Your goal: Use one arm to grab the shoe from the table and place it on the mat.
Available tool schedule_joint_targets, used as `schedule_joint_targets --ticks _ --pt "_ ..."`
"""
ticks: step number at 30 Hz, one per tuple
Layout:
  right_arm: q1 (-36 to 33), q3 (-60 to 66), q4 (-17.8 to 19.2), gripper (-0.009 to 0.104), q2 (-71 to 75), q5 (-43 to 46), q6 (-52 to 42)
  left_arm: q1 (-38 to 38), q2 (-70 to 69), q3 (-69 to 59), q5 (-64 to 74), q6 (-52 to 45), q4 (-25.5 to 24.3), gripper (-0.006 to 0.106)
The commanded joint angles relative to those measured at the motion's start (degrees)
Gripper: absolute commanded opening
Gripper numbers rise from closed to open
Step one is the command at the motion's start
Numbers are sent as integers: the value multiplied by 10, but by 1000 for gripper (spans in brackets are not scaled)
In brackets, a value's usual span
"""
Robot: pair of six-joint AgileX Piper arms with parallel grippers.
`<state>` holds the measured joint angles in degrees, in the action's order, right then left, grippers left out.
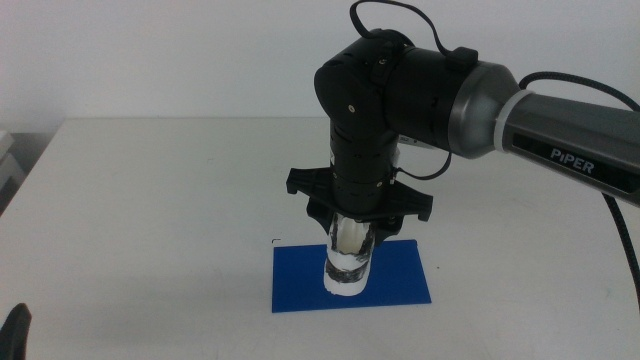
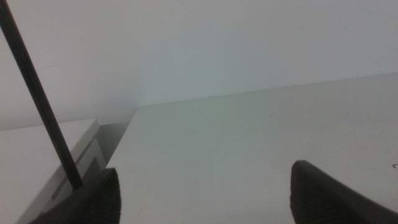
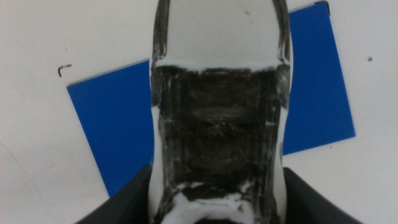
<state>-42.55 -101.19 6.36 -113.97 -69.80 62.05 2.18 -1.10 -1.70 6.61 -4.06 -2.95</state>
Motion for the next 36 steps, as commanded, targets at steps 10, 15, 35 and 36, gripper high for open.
schedule_joint_targets --ticks 10,15,35,36 --pt "0 -21 17 -4 30 -5 -435 -3 -4 -3 -47 4 5 94" --pt "2 -21 15 -4 30 13 -739 -3 -4 -3 -47 4 5 94" --pt "41 -21 -51 -4 -5 38 -1108 -3 -4 -3 -47 4 5 94" --pt "45 -21 -59 -4 -9 45 -1105 -3 -4 -3 -47 4 5 94"
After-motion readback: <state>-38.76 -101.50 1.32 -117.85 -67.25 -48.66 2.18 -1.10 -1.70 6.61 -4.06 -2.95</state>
